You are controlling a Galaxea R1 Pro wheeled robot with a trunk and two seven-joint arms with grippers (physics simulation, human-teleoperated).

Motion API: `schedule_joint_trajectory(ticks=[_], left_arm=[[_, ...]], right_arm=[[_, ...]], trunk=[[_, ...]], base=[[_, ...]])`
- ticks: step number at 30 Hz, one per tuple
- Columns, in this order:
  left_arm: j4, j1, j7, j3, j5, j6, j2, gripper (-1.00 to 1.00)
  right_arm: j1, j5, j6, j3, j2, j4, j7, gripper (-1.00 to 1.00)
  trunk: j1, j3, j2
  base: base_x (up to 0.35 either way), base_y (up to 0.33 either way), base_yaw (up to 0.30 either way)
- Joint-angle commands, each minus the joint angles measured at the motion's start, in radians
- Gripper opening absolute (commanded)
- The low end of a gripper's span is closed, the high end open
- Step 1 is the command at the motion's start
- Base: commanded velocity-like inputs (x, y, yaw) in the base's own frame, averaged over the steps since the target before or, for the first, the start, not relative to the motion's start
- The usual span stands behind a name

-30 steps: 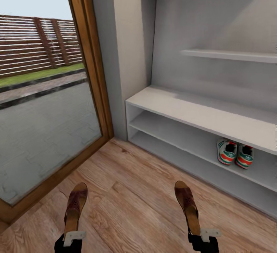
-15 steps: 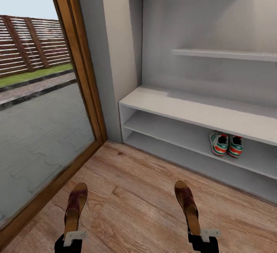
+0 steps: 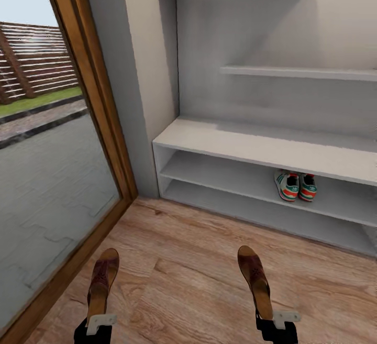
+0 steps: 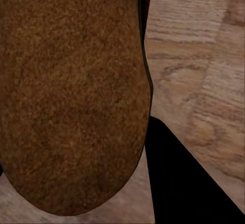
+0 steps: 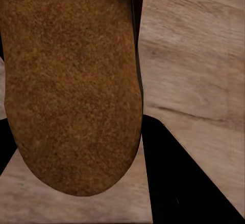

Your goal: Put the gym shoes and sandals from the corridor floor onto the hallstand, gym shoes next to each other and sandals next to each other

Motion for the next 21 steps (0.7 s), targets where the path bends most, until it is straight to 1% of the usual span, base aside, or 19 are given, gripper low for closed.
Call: schedule_joint_trajectory(ticks=[1,15,21], left_arm=[[0.001,0.000,0.004,0.002,-0.008,-0.002,0.000,-1.00],[0.001,0.000,0.004,0.002,-0.007,-0.002,0.000,-1.00],[0.001,0.000,0.004,0.002,-0.005,-0.002,0.000,-1.00]], right_arm=[[-0.001,0.006,-0.003,-0.006,0.000,0.001,-0.003,-1.00],[-0.001,0.006,-0.003,-0.006,0.001,0.001,-0.003,-1.00],[-0.001,0.006,-0.003,-0.006,0.001,0.001,-0.003,-1.00]], trunk=[[0.000,-0.001,0.000],[0.000,-0.001,0.000],[0.000,-0.001,0.000]], base=[[0.122,0.305,-0.265],[0.139,0.302,-0.265],[0.023,0.055,-0.265]])
